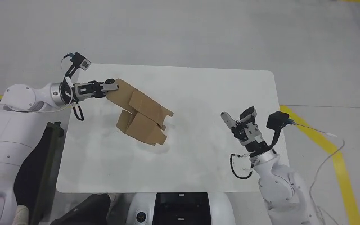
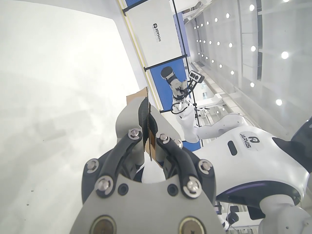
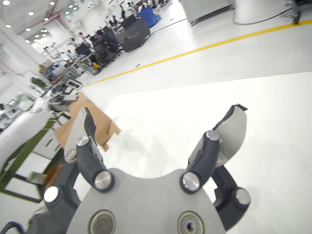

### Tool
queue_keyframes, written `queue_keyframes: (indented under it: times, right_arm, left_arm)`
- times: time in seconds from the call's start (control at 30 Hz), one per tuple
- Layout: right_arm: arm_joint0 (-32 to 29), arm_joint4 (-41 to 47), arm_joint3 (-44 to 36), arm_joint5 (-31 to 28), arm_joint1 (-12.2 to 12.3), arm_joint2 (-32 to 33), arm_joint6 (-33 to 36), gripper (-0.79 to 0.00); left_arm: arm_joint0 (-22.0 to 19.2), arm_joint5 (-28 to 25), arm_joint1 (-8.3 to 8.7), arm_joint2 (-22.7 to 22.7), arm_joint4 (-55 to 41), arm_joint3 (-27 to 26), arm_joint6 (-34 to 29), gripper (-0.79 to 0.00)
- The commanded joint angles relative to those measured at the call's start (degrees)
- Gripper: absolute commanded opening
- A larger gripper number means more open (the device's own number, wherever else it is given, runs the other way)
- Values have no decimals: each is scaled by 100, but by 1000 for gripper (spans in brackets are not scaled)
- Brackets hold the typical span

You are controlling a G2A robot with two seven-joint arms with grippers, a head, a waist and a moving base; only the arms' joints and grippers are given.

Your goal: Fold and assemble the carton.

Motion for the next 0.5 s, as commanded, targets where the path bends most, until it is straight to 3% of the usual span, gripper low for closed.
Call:
queue_keyframes:
  times: [0.0,0.23,0.47]
  right_arm:
    - [43,506,4,-107,0,-117,404,0]
    - [377,2746,320,555,-79,-511,1088,0]
    - [753,3306,763,320,-116,-980,1607,0]
  left_arm:
    - [38,-12,-15,-29,-25,-87,76,-785]
    - [-61,17,-156,162,-172,-77,0,-785]
    - [-390,75,-367,502,-264,169,-136,-785]
